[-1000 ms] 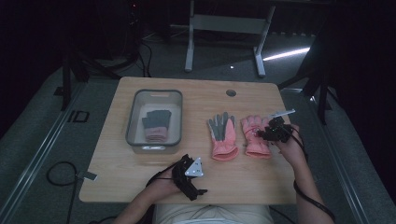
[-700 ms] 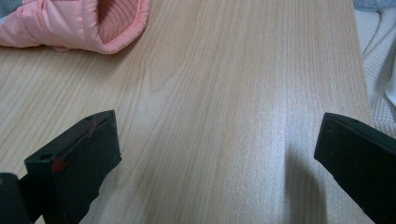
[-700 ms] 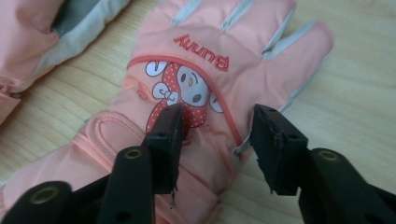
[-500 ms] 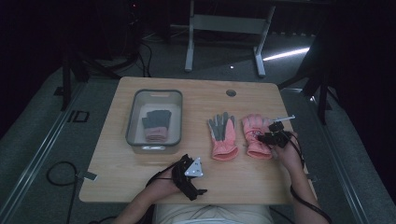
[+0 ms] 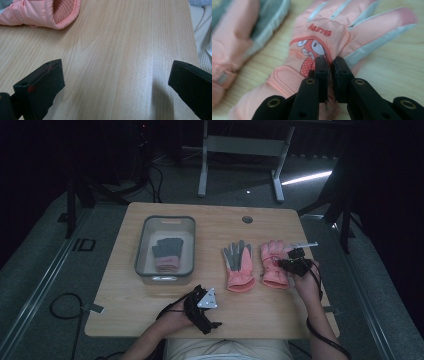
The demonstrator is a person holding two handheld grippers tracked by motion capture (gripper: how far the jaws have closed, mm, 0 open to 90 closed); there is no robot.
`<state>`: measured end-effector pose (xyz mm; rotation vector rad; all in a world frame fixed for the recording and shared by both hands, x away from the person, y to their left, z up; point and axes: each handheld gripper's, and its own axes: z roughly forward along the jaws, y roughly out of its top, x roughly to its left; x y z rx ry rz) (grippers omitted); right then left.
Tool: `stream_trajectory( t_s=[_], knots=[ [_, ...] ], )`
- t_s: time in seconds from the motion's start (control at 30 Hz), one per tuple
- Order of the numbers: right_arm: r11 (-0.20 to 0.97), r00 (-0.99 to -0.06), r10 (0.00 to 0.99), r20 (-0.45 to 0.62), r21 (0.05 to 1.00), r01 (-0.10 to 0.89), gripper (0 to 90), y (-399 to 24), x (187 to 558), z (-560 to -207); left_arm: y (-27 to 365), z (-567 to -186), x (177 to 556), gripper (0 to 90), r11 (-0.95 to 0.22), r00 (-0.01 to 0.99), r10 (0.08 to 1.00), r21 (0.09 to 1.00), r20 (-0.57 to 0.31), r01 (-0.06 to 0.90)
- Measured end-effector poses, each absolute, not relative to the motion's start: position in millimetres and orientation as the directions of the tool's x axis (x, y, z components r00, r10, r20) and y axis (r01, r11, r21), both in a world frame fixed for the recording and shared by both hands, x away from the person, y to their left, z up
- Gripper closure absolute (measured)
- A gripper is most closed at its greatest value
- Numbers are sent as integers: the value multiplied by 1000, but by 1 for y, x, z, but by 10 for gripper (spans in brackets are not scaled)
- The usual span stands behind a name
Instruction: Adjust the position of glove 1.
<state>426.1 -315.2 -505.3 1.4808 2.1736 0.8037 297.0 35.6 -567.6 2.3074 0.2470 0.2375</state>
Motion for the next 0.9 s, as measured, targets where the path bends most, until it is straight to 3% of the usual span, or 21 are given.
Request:
stream_trajectory(
  t_s=[0.3,0.5,0.9],
  knots=[
    [295,-450,893,19,731,615,840,-288,415,-438,36,-568,297,0,-671,963,250,734,96,101],
    [315,-516,856,38,753,577,839,-260,408,-417,35,-568,297,0,-672,963,251,734,101,98],
    [403,-604,796,32,717,568,836,-205,398,-435,36,-567,296,0,-669,964,246,738,105,91]
  ],
)
